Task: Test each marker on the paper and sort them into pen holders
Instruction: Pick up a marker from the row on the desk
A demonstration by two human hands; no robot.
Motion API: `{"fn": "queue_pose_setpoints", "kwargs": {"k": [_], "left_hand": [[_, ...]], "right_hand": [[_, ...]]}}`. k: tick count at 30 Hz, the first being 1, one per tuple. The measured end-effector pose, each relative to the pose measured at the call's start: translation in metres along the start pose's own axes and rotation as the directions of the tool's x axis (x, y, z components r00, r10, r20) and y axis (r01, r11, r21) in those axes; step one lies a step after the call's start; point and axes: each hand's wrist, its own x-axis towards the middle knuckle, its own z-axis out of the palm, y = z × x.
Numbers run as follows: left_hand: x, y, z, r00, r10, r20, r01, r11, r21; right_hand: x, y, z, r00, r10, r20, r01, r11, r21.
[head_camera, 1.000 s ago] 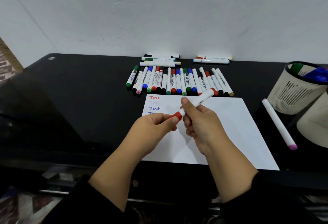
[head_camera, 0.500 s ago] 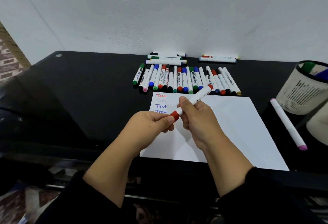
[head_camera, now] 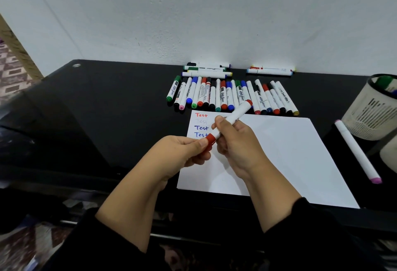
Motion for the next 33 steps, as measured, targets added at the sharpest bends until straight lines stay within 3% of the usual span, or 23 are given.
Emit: {"fn": "queue_pose_setpoints", "kwargs": {"k": [5,9,19,26,33], "left_hand": [[-0.002,-0.002,-0.004,1.000,-0.014,0.007,0.014,0.999,-0.036],[0.001,-0.001,0.004,0.995,0.024,-0.097,-0.016,0.997,0.079],[0.003,-0.004,0.022,0.972,0.146,-0.185,-0.064,0.920,0.387],[0.003,-0.003,0.016,0.991,0.070,-0.116,-0.062,0.995,0.074],[0.001,-0.003,0.018,0.988,0.099,-0.117,-0.089,0.992,0.089]], "right_hand": [[0.001,0.003,0.004,1.000,-0.007,0.004,0.007,1.000,-0.018],[0.003,-0.003,0.007,0.991,0.071,-0.114,-0.082,0.992,-0.099],[0.001,-0.011,0.003,0.972,0.140,-0.188,-0.158,0.983,-0.089],[-0.002,-0.011,-0.003,0.986,0.135,-0.094,-0.143,0.986,-0.086],[-0.002,-0.011,-0.009,0.991,0.105,-0.082,-0.113,0.989,-0.095]]}}
